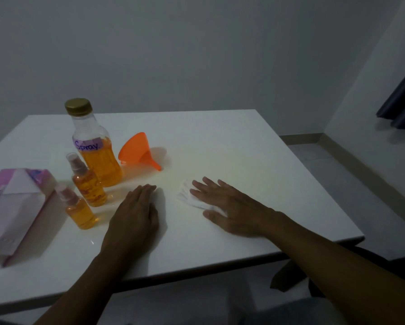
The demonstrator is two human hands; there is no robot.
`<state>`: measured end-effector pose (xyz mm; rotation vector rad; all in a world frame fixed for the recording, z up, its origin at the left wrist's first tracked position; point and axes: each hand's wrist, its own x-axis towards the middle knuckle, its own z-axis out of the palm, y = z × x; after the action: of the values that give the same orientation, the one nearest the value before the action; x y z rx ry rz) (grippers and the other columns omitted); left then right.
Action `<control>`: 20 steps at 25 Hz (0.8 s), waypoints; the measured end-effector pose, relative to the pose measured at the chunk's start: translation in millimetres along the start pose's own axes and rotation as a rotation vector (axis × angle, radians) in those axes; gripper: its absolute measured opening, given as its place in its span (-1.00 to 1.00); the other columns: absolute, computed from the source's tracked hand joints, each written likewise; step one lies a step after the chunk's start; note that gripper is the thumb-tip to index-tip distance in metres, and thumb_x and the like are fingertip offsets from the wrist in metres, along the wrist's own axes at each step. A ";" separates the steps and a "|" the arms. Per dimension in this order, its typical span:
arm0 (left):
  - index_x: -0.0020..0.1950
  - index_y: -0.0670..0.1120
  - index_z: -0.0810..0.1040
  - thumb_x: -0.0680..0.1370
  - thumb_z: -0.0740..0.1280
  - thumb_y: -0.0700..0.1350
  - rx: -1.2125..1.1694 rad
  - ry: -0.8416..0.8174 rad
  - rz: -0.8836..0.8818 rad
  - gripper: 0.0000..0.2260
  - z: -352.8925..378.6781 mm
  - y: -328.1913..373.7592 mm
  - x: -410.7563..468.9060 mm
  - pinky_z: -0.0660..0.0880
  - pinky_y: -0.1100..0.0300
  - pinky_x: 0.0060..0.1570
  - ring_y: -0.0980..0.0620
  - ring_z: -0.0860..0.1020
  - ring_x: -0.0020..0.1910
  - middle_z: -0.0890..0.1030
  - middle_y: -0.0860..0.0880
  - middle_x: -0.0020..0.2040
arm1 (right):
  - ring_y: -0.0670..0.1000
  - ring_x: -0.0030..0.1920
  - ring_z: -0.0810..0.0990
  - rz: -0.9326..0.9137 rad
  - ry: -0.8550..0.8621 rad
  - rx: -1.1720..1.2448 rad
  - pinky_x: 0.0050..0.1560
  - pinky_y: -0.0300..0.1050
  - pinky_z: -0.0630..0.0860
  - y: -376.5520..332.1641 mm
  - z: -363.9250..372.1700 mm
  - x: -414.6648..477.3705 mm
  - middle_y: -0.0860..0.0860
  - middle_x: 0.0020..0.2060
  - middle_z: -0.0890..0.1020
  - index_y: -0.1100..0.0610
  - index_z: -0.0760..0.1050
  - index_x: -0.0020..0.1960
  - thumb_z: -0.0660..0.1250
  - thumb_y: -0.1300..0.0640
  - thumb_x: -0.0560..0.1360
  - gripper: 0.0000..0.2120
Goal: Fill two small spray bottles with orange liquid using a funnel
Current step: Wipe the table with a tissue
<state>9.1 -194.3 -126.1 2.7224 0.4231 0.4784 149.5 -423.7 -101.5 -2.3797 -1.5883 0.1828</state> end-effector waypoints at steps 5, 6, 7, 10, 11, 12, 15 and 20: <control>0.45 -0.06 0.32 0.58 0.02 0.04 0.021 -0.010 -0.003 -0.54 2.6 -3.3 2.1 0.30 0.01 0.40 -0.04 0.38 0.40 0.43 -0.09 0.42 | -0.11 0.62 -0.12 -0.047 0.014 -0.103 0.61 -0.01 -0.09 -5.8 12.4 25.5 -0.14 0.62 0.02 -0.01 0.00 0.63 -0.03 0.01 0.71 -0.50; 0.45 -0.06 0.32 0.58 0.02 0.04 0.019 -0.007 -0.001 -0.53 1.8 -3.4 1.4 0.31 0.00 0.40 -0.04 0.38 0.40 0.43 -0.10 0.42 | -0.11 0.62 -0.10 -0.044 0.012 -0.076 0.61 -0.03 -0.08 -7.4 13.9 27.6 -0.13 0.62 0.03 0.01 0.00 0.64 -0.03 0.02 0.72 -0.50; 0.45 -0.07 0.33 0.58 0.02 0.04 0.011 -0.004 -0.001 -0.54 0.5 -2.7 0.8 0.31 -0.01 0.39 -0.05 0.39 0.40 0.43 -0.10 0.41 | -0.11 0.62 -0.08 -0.036 0.006 -0.037 0.61 -0.05 -0.08 -7.9 14.5 26.4 -0.11 0.62 0.05 0.02 0.02 0.63 -0.03 0.03 0.72 -0.51; 0.43 -0.10 0.36 0.58 0.03 0.02 0.002 0.005 0.023 -0.55 -0.9 -1.5 -0.3 0.32 -0.01 0.39 -0.06 0.40 0.38 0.45 -0.12 0.39 | -0.12 0.61 -0.01 -0.058 -0.005 -0.007 0.61 -0.10 -0.08 7.0 6.4 5.7 -0.07 0.61 0.11 0.07 0.08 0.62 0.02 0.11 0.72 -0.52; 0.42 -0.11 0.37 0.59 0.03 0.01 0.003 0.009 0.030 -0.55 -0.9 -1.3 0.0 0.34 -0.02 0.38 -0.06 0.42 0.37 0.47 -0.13 0.38 | -0.11 0.60 0.01 -0.046 0.013 -0.030 0.61 -0.13 -0.08 16.8 -0.7 -4.4 -0.07 0.60 0.13 0.08 0.11 0.61 0.03 0.14 0.71 -0.53; 0.41 -0.11 0.37 0.60 0.02 0.01 0.003 0.011 0.034 -0.57 -0.2 -2.0 0.5 0.36 -0.03 0.36 -0.05 0.43 0.35 0.48 -0.13 0.37 | -0.10 0.58 0.07 0.032 0.040 -0.043 0.59 -0.18 -0.05 24.5 -11.0 -14.6 -0.05 0.58 0.17 0.08 0.16 0.60 0.04 0.16 0.71 -0.54; 0.39 -0.12 0.39 0.61 0.04 -0.01 0.000 0.015 0.034 -0.59 2.3 -3.3 2.1 0.39 -0.08 0.33 -0.07 0.45 0.33 0.50 -0.14 0.34 | 0.06 0.15 0.64 0.527 0.370 0.074 0.15 -0.25 0.51 53.6 -48.8 -33.3 0.21 0.26 0.61 0.14 0.37 0.49 0.04 0.12 0.71 -0.61; 0.39 -0.11 0.39 0.61 0.03 0.00 0.014 0.011 0.035 -0.59 3.1 -0.8 2.0 0.39 -0.06 0.34 -0.06 0.44 0.34 0.49 -0.13 0.35 | 0.18 0.50 0.34 0.673 0.604 0.081 0.49 0.13 0.31 78.5 -51.7 -19.7 0.19 0.51 0.36 0.05 0.16 0.60 0.04 0.11 0.69 -0.53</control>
<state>11.9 -193.8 -128.6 2.7464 0.3832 0.5022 224.4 -478.2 -76.3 -2.4759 -0.4885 -0.3117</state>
